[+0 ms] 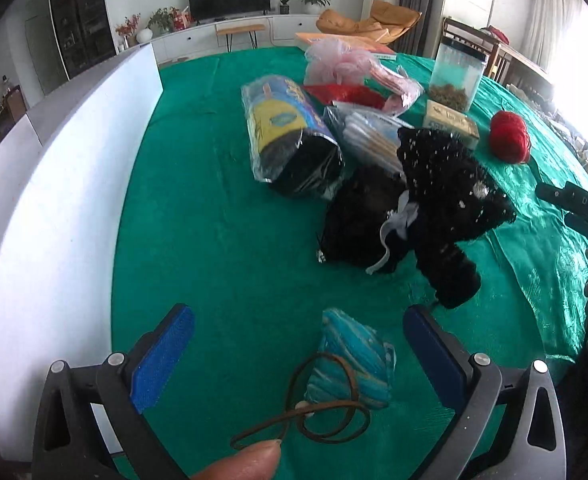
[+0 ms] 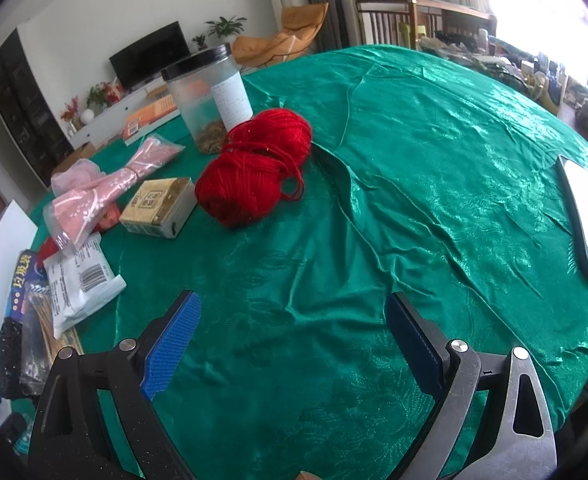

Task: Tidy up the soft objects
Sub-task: 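Move left tool toward blue-yellow roll bag while right tool approaches red yarn ball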

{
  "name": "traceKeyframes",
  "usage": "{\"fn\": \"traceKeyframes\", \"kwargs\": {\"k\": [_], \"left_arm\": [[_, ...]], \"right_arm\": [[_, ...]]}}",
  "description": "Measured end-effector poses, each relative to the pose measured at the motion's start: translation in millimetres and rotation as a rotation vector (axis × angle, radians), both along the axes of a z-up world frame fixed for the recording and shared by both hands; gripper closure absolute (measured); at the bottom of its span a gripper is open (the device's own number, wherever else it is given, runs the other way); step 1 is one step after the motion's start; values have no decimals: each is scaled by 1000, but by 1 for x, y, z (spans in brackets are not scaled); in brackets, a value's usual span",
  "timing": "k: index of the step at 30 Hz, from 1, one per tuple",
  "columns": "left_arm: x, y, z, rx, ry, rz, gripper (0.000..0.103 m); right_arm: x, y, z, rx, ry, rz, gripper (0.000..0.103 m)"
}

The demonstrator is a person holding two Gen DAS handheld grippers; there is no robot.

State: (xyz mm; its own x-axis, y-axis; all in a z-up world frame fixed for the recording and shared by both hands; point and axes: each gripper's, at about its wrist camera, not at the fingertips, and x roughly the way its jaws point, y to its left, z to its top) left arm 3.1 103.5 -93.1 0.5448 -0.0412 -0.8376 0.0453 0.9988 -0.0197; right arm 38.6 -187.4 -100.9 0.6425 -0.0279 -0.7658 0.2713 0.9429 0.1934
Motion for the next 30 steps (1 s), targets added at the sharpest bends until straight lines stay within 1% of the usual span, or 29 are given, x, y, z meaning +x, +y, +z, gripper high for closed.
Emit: {"fn": "traceKeyframes", "kwargs": {"k": [4, 8, 17, 23, 30], "left_arm": [[5, -3, -13, 18, 20, 18, 0], [11, -3, -20, 24, 37, 27, 0], [18, -3, -20, 18, 24, 51, 0], [17, -1, -20, 19, 14, 46, 0], [19, -3, -19, 20, 37, 60, 0]], "right_arm": [[3, 1, -7, -1, 46, 7, 8], [4, 6, -8, -27, 55, 15, 8], [6, 8, -9, -44, 66, 22, 7], [6, 11, -10, -67, 75, 25, 7], [8, 12, -10, -69, 76, 26, 7]]}}
